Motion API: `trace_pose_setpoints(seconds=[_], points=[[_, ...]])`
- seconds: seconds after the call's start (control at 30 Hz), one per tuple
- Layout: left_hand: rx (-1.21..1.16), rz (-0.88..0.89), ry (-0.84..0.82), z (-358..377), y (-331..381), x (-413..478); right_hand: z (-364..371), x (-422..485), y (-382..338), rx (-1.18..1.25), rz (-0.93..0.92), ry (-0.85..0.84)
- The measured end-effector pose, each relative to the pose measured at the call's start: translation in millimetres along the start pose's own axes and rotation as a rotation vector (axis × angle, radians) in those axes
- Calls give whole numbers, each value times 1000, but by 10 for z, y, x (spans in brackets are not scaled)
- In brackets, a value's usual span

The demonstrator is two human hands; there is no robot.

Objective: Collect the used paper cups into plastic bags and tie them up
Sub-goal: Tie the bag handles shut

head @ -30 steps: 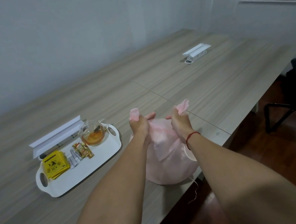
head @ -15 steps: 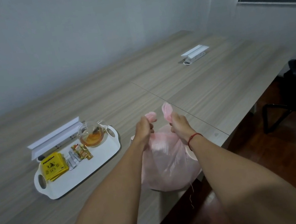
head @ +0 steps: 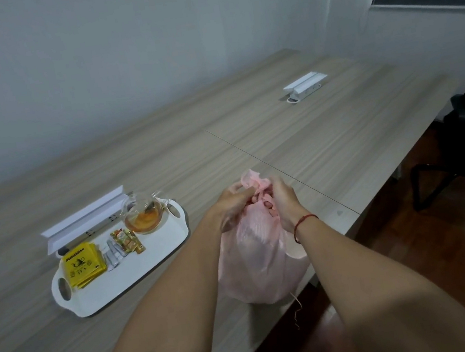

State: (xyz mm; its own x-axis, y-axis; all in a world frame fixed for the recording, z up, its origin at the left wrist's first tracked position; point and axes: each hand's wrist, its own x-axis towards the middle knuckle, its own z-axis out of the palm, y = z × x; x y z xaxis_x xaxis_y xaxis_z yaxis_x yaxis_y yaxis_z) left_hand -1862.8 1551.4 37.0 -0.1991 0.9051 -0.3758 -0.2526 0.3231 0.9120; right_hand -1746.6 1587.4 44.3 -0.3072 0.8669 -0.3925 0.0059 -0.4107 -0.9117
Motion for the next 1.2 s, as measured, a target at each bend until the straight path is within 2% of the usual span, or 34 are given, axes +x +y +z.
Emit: trace_pose_setpoints(seconds=[0.1, 0.23, 0.33, 0.47, 0.6, 0.77, 0.87, 0.97, 1.13, 1.2], points=[[8, -6, 57, 7, -19, -12, 26, 1, -25, -26, 14, -63], [-100, 38, 91, 0, -26, 4, 49, -3, 37, -158, -154, -38], [-161, 49, 131, -8, -38, 18, 75, 27, 79, -207, -277, 29], [-165, 78, 135, 3, 13, -24, 93, 45, 101, -239, -317, 117], [-124, 80, -18, -82, 83, -89, 51, 46, 81, -285, -311, 172], [248, 12, -187, -262, 138, -84, 76, 118, 132, -302, -290, 197], [299, -69, -219, -267, 168, -81, 63, 133, 113, -246, -261, 173], [248, -125, -180, -241, 176, -96, 49, 102, 65, -234, -268, 152], [309, 35, -17, -274, 98, -105, 67, 107, 66, -288, -279, 68], [308, 31, 112, -262, 75, -68, 64, 124, 73, -320, -329, 56]])
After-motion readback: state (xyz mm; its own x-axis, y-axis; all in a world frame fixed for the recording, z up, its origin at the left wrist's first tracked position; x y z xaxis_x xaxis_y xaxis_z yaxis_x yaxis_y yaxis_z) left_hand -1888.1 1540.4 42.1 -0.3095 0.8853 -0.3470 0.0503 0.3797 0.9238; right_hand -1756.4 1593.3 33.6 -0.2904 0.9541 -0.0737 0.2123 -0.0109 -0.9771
